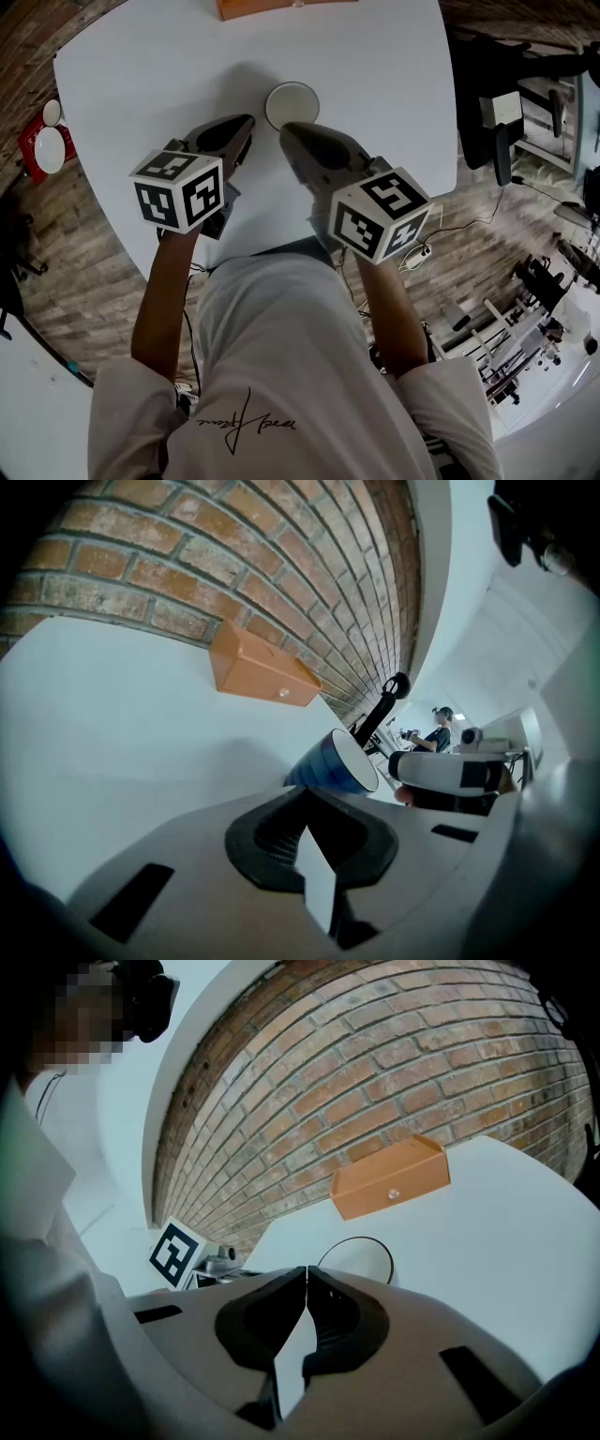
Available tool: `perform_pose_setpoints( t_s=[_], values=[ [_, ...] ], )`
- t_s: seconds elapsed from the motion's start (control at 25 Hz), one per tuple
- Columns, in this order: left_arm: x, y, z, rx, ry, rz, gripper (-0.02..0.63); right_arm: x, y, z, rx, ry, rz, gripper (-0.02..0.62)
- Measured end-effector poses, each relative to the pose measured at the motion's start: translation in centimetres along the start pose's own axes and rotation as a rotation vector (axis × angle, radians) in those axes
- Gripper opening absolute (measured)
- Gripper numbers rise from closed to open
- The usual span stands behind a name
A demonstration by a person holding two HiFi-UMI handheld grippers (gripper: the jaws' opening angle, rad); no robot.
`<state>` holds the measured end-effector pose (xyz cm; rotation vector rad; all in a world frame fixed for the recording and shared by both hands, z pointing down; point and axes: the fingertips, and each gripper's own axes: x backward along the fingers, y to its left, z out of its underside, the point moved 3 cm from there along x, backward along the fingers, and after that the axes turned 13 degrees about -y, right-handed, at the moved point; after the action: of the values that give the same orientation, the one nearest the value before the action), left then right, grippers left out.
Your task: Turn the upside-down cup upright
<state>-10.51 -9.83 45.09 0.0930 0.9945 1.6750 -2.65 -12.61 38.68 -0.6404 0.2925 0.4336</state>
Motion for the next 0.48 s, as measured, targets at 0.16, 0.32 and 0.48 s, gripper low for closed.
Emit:
perform_pose_setpoints(
  t_s=[0.16, 0.32, 0.48],
  values=[
    [1.3, -0.6, 0.2, -0.001, -0.006, 0.011, 0.009, 0.7, 1.0, 0.0, 0.006, -0.016, -0.007, 0.021],
    [2.0, -1.7, 0.3, -0.016, -0.005, 0.031, 0.009, 1.7, 1.6, -0.1, 0.007, -0.028, -0.016, 0.021],
    [2.8, -2.8, 0.4, -0.025, -0.016, 0.036, 0.009, 3.1, 2.0, 0.0, 0.008, -0.043, -0.017, 0.021]
  ],
)
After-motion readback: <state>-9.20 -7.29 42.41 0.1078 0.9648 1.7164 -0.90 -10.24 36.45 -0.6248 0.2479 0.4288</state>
